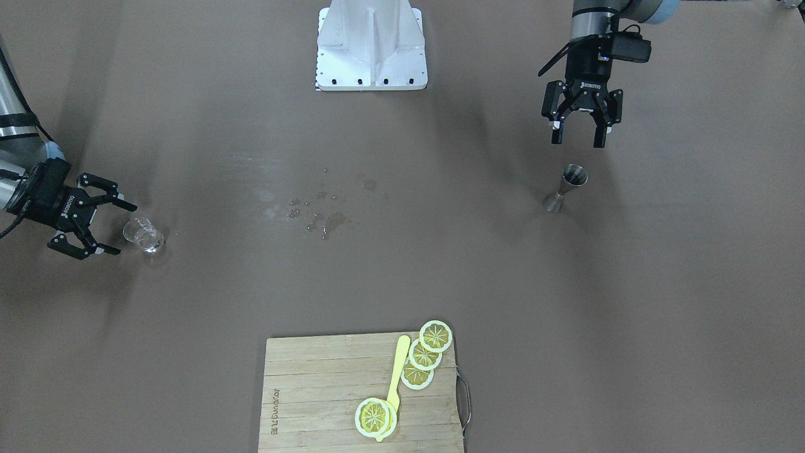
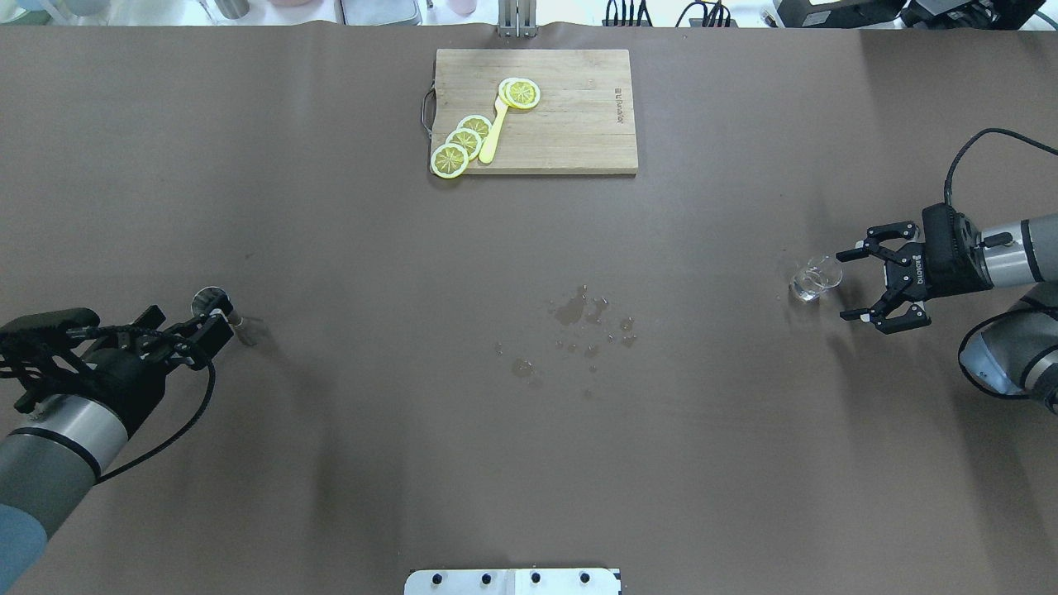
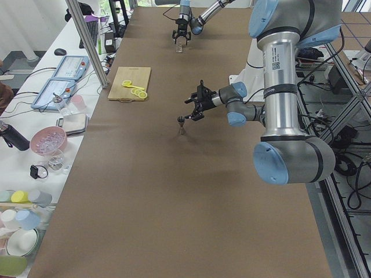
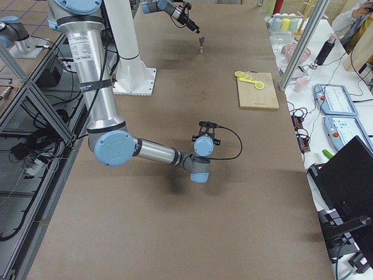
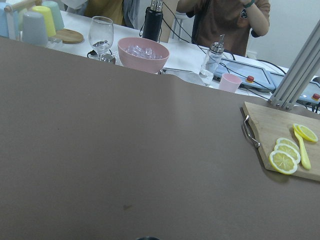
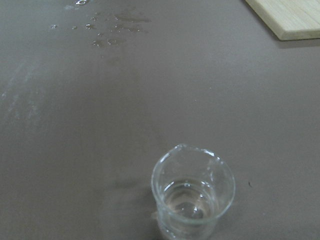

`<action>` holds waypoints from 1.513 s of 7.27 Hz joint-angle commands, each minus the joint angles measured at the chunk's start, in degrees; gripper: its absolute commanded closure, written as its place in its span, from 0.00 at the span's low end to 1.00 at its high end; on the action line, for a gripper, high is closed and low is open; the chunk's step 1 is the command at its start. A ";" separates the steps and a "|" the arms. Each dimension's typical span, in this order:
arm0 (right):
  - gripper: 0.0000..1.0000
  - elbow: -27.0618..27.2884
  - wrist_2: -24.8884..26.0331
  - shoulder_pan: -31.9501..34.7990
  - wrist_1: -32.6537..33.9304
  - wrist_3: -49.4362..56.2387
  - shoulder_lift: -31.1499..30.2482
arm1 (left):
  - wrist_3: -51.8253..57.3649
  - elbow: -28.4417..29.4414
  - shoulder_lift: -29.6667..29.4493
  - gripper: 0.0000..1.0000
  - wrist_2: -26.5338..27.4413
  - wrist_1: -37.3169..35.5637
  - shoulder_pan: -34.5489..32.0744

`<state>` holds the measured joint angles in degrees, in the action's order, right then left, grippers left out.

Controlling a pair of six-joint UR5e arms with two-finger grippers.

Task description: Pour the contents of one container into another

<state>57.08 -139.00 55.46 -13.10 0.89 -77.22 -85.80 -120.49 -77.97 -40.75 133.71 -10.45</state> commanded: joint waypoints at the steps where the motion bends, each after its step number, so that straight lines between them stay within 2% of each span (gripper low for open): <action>1: 0.04 -0.91 -0.48 0.18 0.00 0.07 1.37 | -0.42 1.13 0.01 0.04 4.44 -0.20 3.32; 4: 0.05 -1.00 -0.40 0.18 0.09 0.16 1.54 | -7.34 4.30 0.36 0.04 10.58 -2.13 8.15; 6: 0.06 -1.09 -0.31 0.18 0.09 0.07 1.63 | -7.72 6.84 0.36 0.03 13.31 -2.14 8.87; 11: 0.06 -1.35 -0.13 0.00 0.18 -0.02 1.98 | -9.56 13.95 -4.28 0.03 15.52 -2.05 9.13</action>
<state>55.71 -139.14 55.49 -12.93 0.91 -75.26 -95.34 -108.25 -80.39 -25.38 131.65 -1.35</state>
